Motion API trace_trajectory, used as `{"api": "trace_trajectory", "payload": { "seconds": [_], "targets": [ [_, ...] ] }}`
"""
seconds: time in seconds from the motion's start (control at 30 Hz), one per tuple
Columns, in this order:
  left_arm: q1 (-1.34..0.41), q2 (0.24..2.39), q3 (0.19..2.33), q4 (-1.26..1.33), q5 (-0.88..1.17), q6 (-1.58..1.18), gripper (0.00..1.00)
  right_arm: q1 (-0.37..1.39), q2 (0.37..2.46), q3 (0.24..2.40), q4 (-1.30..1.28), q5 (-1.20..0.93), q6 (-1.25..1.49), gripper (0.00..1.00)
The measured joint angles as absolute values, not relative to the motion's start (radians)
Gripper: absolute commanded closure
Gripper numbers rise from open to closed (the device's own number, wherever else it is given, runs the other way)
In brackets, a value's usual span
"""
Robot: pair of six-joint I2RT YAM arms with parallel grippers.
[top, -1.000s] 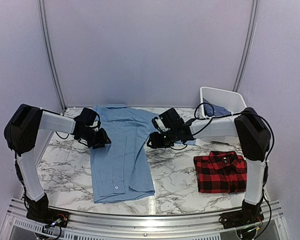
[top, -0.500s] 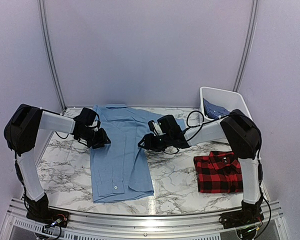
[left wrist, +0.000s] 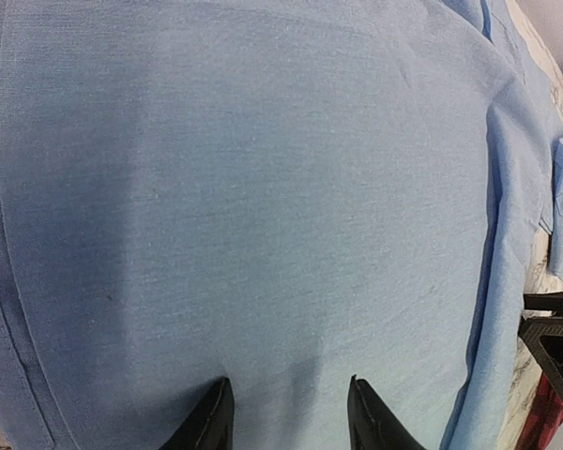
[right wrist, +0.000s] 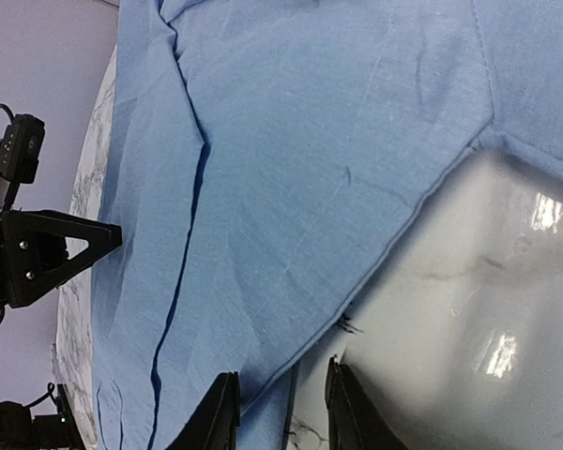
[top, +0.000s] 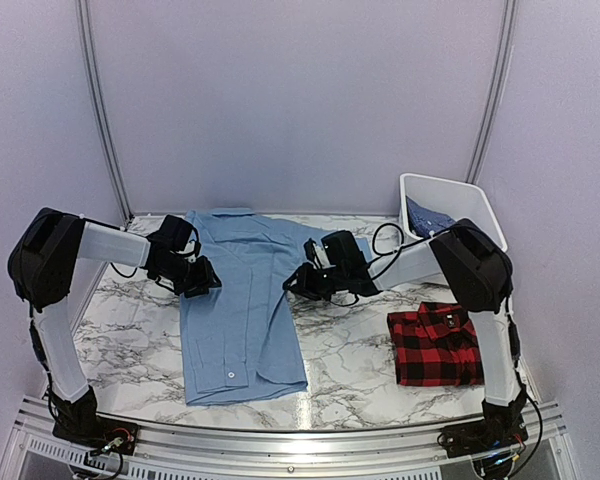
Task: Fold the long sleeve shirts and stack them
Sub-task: Flatten out the crumpled shirt at the center of the board.
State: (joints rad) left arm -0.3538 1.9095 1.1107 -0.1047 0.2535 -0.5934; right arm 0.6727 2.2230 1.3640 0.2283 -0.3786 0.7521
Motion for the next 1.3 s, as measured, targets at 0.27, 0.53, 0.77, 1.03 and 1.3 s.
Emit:
{"api": "trace_trajectory", "payload": {
  "seconds": [0.27,0.53,0.77,1.03,1.3],
  "targets": [
    [-0.353,1.909,1.111,-0.105,0.254,-0.594,0.56,0.668,2.275,1.415,0.248,-0.425,0.776,0.88],
    [-0.353,1.909,1.111,-0.105,0.254,-0.593,0.56,0.633,2.281,1.452,0.179,-0.409,0.745,1.0],
    [-0.353,1.909,1.111,-0.105,0.261,-0.588,0.56,0.533,2.272,1.525,-0.012,-0.318,0.592,1.0],
    [-0.354,1.909,1.111,-0.11,0.297,-0.578,0.54,0.523,2.21,1.481,-0.114,-0.236,0.446,1.0],
    [-0.432,1.868,1.098,-0.149,0.274,-0.564,0.43,0.544,2.066,1.32,-0.171,-0.12,0.39,0.58]
  ]
}}
